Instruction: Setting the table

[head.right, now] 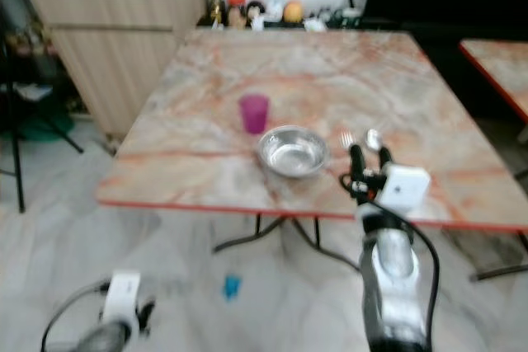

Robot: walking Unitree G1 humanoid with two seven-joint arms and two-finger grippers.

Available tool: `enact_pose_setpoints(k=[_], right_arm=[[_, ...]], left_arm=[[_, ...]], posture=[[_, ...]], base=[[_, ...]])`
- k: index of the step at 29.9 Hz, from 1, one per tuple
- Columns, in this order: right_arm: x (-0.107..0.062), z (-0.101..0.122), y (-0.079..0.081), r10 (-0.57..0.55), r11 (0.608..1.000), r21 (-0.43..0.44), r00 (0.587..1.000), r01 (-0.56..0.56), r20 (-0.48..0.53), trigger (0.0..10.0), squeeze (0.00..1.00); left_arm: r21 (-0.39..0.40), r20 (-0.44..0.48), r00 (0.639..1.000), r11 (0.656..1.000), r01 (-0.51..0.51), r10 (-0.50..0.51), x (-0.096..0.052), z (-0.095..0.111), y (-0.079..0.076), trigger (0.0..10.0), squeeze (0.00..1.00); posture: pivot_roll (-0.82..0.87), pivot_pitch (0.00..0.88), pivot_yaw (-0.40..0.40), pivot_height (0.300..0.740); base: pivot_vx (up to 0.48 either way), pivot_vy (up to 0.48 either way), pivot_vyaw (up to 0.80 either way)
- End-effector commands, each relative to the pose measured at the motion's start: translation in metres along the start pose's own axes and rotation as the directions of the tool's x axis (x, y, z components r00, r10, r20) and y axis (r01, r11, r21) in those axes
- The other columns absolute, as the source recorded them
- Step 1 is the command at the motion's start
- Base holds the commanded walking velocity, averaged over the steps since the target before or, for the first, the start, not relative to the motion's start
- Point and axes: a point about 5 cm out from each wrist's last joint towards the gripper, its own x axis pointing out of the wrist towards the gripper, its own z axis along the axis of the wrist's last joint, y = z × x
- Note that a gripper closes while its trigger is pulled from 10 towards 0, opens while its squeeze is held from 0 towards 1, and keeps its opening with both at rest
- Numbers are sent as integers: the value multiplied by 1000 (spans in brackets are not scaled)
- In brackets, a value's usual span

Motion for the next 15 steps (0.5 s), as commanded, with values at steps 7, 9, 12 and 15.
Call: enact_pose_setpoints(k=[7,9,12,15], right_arm=[[1,4,-9,-21,1000,-14,1000,21,10,10000,0],[0,3,-9,-23,1000,-13,1000,23,8,10000,0],[-1,3,-9,-24,1000,-12,1000,24,5,10000,0],[-1,2,-9,-25,1000,-12,1000,25,3,10000,0]], left_arm=[[-10,0,1000,1000,20,-20,0,0,-8,10000,0],[-14,5,1000,1000,21,-21,0,0,-8,10000,0],[-15,0,1000,1000,22,-22,0,0,-8,10000,0],[-19,1,1000,1000,25,-25,0,-1,-8,10000,0]], posture=[[3,18,4,740],[3,21,4,740],[4,25,3,740],[3,28,3,740]], base=[[0,0,0],[0,0,0],[0,0,0],[0,0,0]])
